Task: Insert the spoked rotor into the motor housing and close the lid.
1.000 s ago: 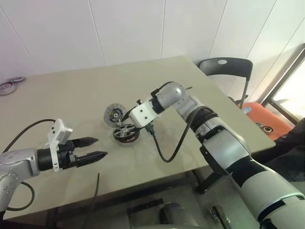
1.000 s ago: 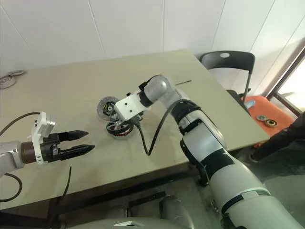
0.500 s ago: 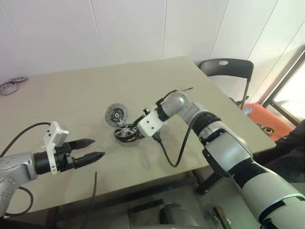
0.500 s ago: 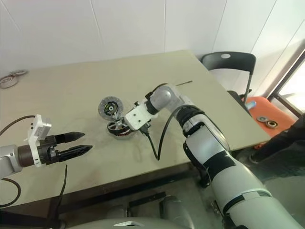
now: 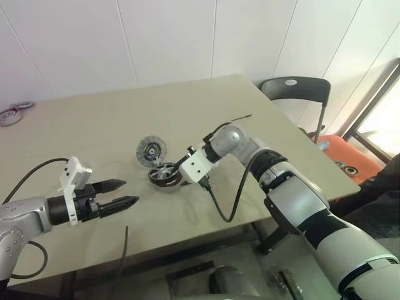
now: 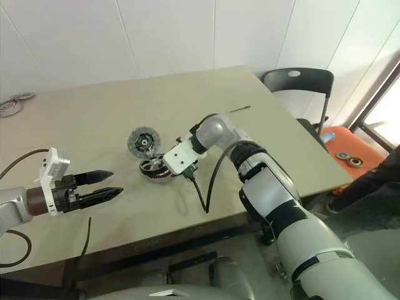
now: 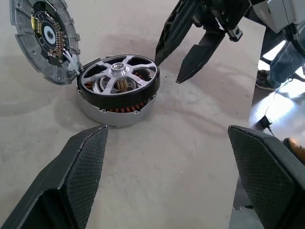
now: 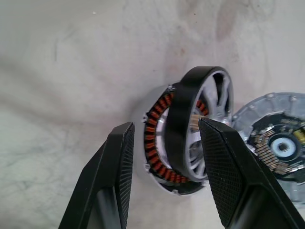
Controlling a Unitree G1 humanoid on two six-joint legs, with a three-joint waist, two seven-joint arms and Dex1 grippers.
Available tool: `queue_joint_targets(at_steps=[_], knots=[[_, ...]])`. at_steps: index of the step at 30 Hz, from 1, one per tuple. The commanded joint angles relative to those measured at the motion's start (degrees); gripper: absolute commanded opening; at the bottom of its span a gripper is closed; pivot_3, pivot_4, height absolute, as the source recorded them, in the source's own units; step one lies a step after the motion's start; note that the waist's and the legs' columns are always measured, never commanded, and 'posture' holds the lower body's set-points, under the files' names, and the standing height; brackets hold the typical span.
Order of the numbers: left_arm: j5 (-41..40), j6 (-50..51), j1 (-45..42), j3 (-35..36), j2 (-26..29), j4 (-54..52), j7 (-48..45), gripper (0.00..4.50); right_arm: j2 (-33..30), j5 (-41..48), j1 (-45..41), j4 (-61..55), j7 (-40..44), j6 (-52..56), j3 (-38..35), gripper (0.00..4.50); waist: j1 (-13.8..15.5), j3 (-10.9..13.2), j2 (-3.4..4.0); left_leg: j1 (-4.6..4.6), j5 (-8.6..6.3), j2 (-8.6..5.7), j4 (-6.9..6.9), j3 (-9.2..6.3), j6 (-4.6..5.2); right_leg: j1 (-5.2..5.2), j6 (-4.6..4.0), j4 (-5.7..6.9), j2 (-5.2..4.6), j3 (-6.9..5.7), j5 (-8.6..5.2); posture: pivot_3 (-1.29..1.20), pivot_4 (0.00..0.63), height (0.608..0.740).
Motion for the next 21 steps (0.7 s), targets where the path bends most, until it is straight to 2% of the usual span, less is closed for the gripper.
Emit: queue_joint_targets(at_steps=[1,12,21], knots=[[-0.02,-0.40,0.11,0.59,-0.26,-1.21,0.21,4.30,0.49,-0.35,-2.13,-1.10,0.75,-1.65,0.47,2.26,0.03,-0.01,-0.01,0.00,0.00,0.00,0.00,0.00,0.00,0.01,0.00,0.00,0.00,0.00,0.00,0.00,0.000,0.740],[-0.21,-0.49,1.26,0.61,-2.04,-2.61,1.80,4.30,3.45,-2.45,-3.22,0.36,-0.20,-1.07,1.64,2.26,0.04,-0.01,-0.02,0.12,0.00,0.00,0.00,0.01,0.00,0.08,0.00,0.06,0.00,0.03,0.00,0.00,0.000,0.740],[-0.58,-0.59,2.92,1.38,-2.63,-3.64,2.23,4.30,4.24,-2.15,-7.24,2.19,-1.02,0.83,0.91,2.26,0.03,-0.01,-0.02,0.16,0.00,0.00,0.00,0.02,0.00,0.11,-0.02,0.06,0.00,0.05,-0.01,0.00,0.000,0.740]])
